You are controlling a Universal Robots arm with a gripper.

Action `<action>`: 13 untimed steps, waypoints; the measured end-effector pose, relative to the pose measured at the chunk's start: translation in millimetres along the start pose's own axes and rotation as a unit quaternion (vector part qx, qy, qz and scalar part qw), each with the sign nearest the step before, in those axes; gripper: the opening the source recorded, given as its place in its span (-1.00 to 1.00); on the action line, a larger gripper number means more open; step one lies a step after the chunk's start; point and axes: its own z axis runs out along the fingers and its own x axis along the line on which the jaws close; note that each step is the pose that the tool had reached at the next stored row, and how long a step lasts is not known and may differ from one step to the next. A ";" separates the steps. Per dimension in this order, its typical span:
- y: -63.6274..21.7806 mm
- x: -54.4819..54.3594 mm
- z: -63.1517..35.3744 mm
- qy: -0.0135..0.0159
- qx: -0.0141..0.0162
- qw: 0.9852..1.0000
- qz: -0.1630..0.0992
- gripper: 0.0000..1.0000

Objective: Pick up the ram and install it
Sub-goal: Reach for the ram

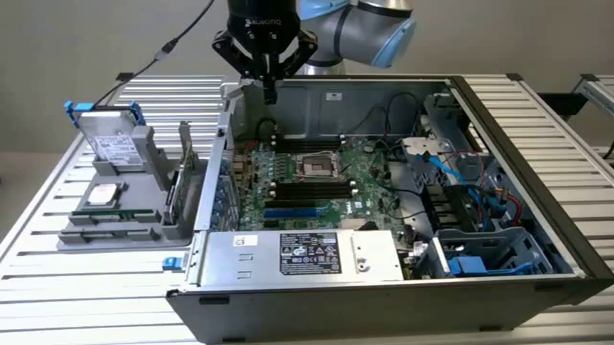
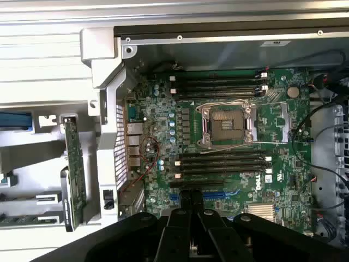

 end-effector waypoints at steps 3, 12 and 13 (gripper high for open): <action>0.0 0.0 0.0 0.000 0.000 1.000 0.000 -0.80; 1.1 6.4 -0.1 0.001 0.000 1.000 0.000 -0.80; 1.5 10.2 -0.1 0.002 0.000 1.000 0.000 -0.80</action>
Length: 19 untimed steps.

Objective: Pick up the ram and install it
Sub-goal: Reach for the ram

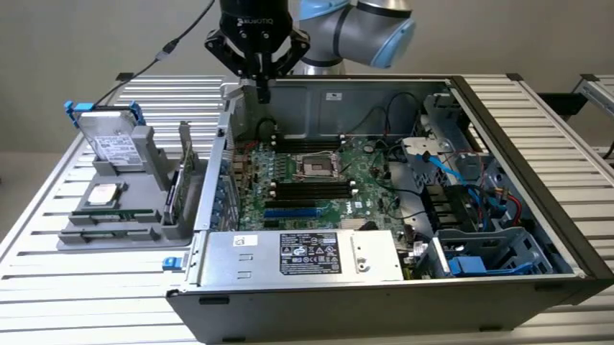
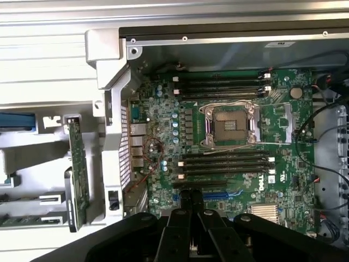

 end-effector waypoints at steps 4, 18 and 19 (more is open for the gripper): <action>0.7 18.4 0.3 0.001 0.000 1.000 0.000 -0.80; -3.5 81.9 4.2 0.002 -0.006 1.000 0.000 -0.80; -3.8 86.4 4.4 0.002 -0.006 1.000 0.000 -0.80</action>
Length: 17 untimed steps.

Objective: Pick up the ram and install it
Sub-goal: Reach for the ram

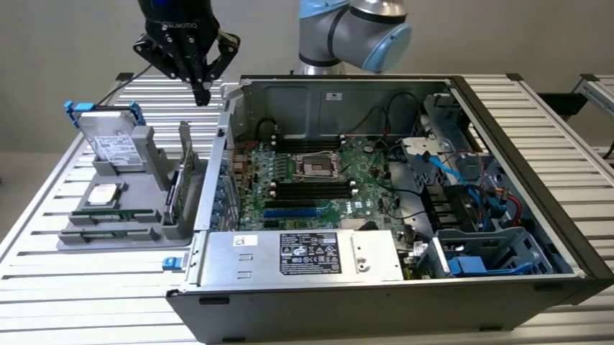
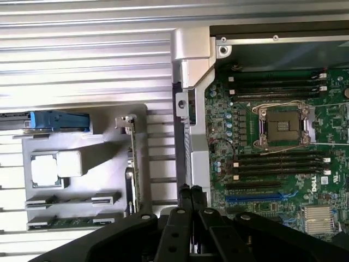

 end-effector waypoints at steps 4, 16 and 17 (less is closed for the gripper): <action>-1.3 18.1 0.6 0.000 -0.003 1.000 0.000 -0.80; -5.2 72.6 0.4 0.003 -0.019 1.000 0.000 -0.80; -5.5 77.2 0.4 0.004 -0.021 1.000 0.000 -0.80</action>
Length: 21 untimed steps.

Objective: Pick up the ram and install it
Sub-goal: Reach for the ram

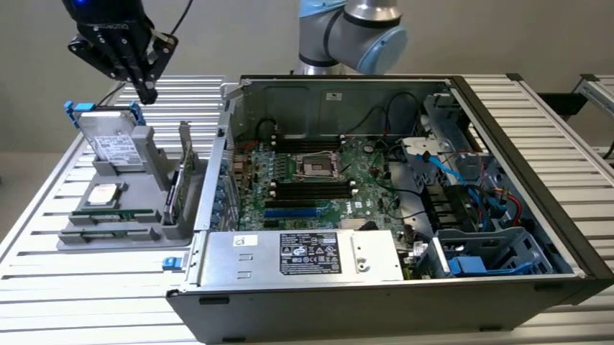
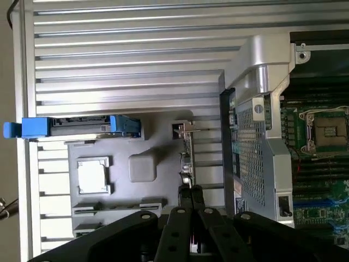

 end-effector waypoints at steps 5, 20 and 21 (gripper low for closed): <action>-1.7 22.3 0.6 0.001 -0.003 1.000 -0.001 -0.80; -13.5 64.3 4.8 0.006 -0.007 1.000 -0.012 -0.80; -15.2 67.3 4.6 0.006 -0.008 1.000 -0.012 -0.80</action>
